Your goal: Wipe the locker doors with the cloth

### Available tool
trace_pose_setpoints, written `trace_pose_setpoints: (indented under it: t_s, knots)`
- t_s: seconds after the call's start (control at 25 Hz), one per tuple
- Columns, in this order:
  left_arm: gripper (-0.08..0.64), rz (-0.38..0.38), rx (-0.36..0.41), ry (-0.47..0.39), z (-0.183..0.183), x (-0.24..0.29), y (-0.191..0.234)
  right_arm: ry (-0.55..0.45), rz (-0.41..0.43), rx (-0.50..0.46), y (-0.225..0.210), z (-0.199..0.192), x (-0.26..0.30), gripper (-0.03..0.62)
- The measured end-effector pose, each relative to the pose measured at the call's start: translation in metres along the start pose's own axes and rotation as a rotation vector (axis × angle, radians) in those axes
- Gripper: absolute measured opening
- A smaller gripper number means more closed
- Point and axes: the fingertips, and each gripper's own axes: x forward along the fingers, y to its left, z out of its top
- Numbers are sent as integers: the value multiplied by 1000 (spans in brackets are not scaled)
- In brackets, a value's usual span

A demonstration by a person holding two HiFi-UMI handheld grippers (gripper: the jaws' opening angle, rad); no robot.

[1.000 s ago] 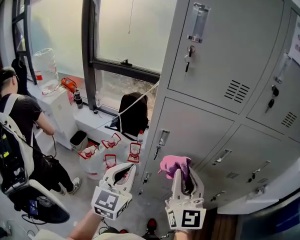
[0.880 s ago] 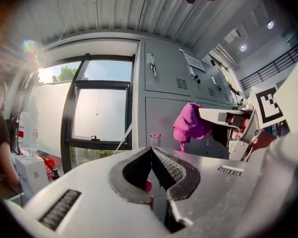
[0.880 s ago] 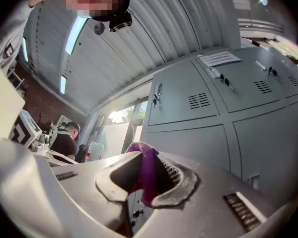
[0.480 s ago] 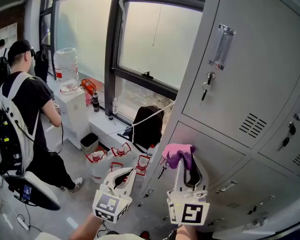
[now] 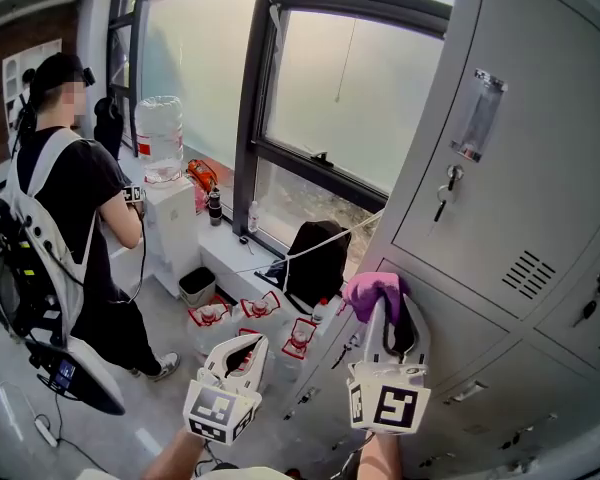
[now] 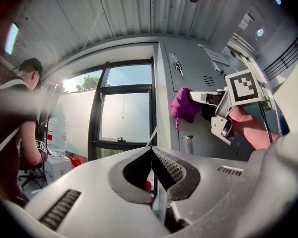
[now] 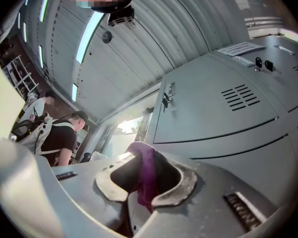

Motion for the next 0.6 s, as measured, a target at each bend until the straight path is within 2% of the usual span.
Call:
trace_pose_setpoints:
  t_s: [0.32,0.6]
  knots:
    - [22,10,-2,16,-4,-8,11,17,-38,2,-6,-9,8,74]
    - [23,-16,-2,20,-6,-9,5,36,-87,-18,-21,-7,-4,74]
